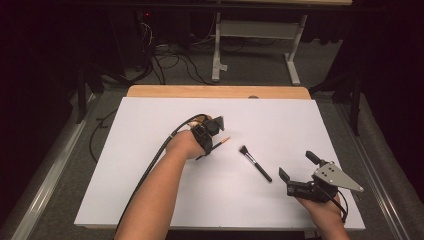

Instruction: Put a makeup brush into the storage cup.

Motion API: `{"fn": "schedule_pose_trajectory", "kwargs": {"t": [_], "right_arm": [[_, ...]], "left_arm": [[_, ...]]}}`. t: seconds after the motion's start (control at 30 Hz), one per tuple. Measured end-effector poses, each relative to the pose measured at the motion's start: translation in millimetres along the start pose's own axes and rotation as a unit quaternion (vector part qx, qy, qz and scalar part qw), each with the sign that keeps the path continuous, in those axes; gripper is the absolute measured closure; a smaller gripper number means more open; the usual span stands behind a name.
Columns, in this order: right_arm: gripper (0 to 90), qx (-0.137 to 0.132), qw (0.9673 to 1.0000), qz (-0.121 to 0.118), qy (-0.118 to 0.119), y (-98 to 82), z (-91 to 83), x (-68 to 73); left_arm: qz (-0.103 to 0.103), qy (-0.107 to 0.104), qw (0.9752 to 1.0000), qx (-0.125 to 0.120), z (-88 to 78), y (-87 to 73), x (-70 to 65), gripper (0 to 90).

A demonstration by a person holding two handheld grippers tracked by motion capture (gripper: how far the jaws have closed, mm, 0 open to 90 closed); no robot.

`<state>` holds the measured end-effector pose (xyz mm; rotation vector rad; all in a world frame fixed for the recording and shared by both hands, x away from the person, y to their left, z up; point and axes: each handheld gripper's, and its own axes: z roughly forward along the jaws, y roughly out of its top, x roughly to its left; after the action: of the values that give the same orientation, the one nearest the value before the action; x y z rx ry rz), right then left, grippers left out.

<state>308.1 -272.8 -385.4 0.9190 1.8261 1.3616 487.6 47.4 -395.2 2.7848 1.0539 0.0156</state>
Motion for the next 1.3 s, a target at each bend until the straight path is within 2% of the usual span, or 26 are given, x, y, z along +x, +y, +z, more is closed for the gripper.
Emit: {"fn": "schedule_pose_trajectory", "kwargs": {"t": [0.2,0.5,0.93,1.3], "right_arm": [[0.7,0.002,1.0,-0.003,0.0,0.4,0.5,1.2],[0.7,0.001,1.0,-0.001,0.0,0.3,0.4,-0.1],[0.7,-0.001,1.0,0.005,-0.003,0.6,-0.7,-1.3],[0.7,-0.004,1.0,0.005,-0.003,0.9,-0.7,-1.9]], "left_arm": [[-0.006,-0.003,1.0,0.0,0.3,0.3,1.3,83.2],[-0.003,-0.009,1.0,-0.002,0.2,-0.5,2.9,83.6],[0.0,-0.004,1.0,-0.005,-1.0,-1.5,1.4,84.1],[0.006,-0.005,0.9998,-0.017,-11.8,-7.4,-1.7,84.2]]}}
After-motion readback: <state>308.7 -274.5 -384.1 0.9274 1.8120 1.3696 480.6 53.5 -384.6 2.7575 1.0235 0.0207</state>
